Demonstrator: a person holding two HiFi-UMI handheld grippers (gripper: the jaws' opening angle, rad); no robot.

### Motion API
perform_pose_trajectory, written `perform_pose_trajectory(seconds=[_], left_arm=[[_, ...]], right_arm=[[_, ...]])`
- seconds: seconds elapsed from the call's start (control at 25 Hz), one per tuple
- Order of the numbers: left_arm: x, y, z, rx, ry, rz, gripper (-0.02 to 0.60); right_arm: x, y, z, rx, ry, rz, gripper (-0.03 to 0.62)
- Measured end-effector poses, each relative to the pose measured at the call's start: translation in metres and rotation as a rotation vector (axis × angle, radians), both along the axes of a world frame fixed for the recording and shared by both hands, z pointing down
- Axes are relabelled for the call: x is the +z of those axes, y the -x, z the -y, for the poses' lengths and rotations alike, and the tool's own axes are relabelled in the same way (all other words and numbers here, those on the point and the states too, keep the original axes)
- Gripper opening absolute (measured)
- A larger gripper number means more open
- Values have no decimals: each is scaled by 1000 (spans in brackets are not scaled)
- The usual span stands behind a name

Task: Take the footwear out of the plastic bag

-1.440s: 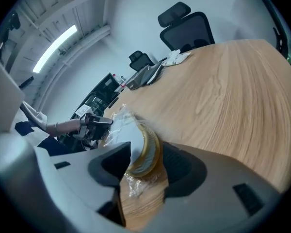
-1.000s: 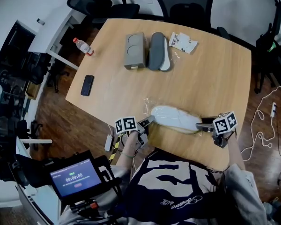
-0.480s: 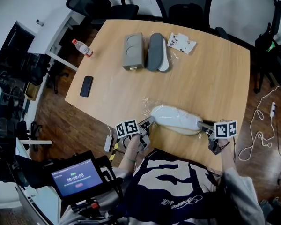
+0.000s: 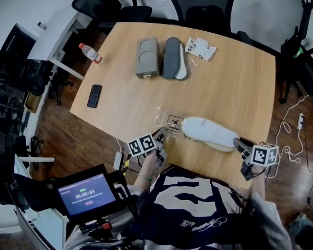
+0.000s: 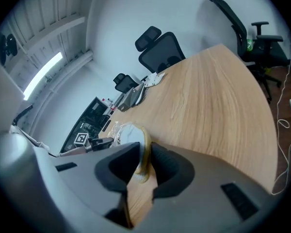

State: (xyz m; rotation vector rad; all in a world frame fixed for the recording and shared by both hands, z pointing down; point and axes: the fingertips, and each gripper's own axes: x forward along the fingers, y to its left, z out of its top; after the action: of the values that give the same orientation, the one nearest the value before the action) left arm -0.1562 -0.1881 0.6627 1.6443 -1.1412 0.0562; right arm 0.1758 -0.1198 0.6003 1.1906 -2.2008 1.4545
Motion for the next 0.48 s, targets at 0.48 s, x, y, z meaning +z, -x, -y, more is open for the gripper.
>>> perform_pose_trajectory(seconds=[0.48], left_arm=[[2, 20, 7, -68, -42, 202, 20]], right_arm=[[-63, -43, -29, 162, -136, -178, 63]])
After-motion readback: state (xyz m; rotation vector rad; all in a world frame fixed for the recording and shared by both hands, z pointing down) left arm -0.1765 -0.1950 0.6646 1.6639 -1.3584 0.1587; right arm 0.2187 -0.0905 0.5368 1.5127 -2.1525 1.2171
